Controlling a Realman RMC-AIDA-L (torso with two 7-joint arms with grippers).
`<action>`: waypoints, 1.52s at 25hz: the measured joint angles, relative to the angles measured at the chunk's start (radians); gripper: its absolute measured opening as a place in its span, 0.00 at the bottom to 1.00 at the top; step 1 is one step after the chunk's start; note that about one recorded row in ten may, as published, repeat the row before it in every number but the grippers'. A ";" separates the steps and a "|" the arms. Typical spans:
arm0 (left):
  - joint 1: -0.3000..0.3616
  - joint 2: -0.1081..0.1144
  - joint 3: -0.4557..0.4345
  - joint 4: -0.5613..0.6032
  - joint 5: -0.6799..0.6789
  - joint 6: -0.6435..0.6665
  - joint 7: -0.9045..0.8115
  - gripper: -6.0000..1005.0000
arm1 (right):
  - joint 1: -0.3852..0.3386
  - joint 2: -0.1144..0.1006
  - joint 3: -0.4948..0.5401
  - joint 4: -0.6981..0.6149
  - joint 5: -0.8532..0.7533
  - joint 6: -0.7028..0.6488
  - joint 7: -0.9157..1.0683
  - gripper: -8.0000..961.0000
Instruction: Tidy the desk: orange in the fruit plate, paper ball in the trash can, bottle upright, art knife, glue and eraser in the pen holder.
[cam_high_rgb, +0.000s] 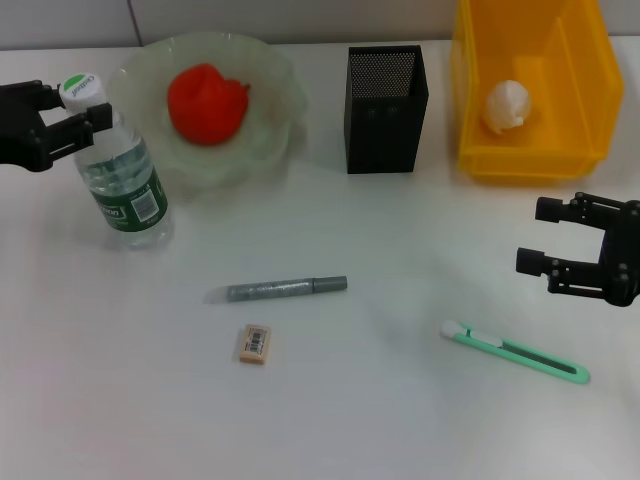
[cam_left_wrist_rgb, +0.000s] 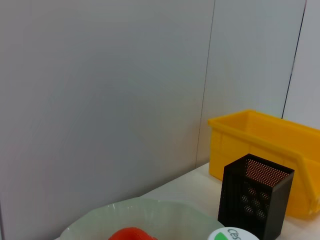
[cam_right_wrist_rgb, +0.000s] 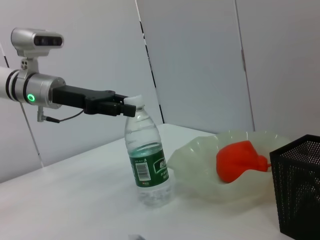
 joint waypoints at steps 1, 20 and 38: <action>0.000 0.000 -0.001 -0.001 0.000 0.000 0.002 0.57 | 0.000 0.000 0.000 0.000 0.000 0.000 0.000 0.81; 0.000 -0.007 -0.004 -0.031 -0.001 -0.024 0.038 0.61 | 0.002 0.000 0.000 0.006 -0.001 -0.001 0.002 0.81; 0.022 -0.019 -0.033 -0.007 -0.085 0.048 0.067 0.74 | 0.002 -0.001 0.000 0.005 0.001 -0.001 0.002 0.81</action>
